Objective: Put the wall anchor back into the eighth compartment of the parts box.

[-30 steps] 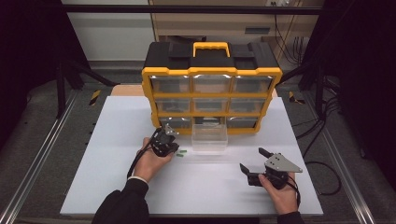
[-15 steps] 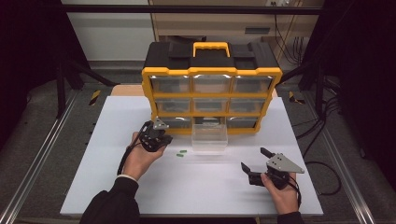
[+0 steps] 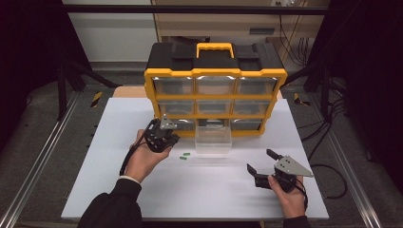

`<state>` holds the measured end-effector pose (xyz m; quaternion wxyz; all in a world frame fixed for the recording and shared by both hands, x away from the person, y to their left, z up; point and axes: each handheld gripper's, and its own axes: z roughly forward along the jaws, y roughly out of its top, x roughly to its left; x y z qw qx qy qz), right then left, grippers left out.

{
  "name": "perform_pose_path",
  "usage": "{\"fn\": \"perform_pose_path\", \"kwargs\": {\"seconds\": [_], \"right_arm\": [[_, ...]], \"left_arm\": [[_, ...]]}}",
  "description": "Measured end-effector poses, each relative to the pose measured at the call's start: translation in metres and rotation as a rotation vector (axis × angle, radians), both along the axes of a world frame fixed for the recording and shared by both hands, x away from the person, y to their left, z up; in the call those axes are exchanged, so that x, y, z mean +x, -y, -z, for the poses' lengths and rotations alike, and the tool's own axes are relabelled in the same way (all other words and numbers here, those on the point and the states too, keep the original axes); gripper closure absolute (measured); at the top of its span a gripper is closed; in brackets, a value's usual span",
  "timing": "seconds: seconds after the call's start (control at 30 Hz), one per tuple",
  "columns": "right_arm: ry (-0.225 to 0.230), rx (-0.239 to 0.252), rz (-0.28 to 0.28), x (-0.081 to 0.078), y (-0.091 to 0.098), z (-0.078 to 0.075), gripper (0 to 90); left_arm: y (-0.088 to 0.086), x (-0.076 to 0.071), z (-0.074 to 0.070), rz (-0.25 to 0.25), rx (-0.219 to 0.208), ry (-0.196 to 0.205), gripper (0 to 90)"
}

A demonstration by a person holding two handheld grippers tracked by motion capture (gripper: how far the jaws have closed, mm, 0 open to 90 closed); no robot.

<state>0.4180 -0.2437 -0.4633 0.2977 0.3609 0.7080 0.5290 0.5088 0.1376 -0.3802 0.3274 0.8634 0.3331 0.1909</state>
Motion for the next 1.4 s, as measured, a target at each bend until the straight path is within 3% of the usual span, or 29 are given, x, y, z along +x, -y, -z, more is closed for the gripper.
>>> {"fn": "perform_pose_path", "kwargs": {"seconds": [0.53,1.1,1.2,1.3,1.33,1.4], "right_arm": [[-0.002,0.002,-0.002,-0.001,0.0,0.0,9.0],[-0.012,0.002,0.009,-0.001,0.001,0.001,9.0],[-0.008,0.013,0.015,-0.002,0.002,0.0,9.2],[-0.001,0.026,0.056,-0.002,0.004,0.0,10.0],[0.012,0.03,0.062,-0.002,0.005,0.0,10.2],[0.016,0.047,0.069,-0.003,0.007,-0.001,10.3]], "left_arm": [[0.009,-0.004,-0.018,0.029,-0.006,0.021,84.3],[0.035,-0.009,-0.039,0.065,-0.006,0.047,84.3],[0.041,-0.009,-0.044,0.071,-0.012,0.056,84.3],[0.045,-0.007,-0.048,0.091,-0.011,0.05,84.3],[0.047,-0.007,-0.048,0.088,-0.029,0.054,84.3],[0.051,-0.006,-0.049,0.093,-0.017,0.052,84.3]]}}
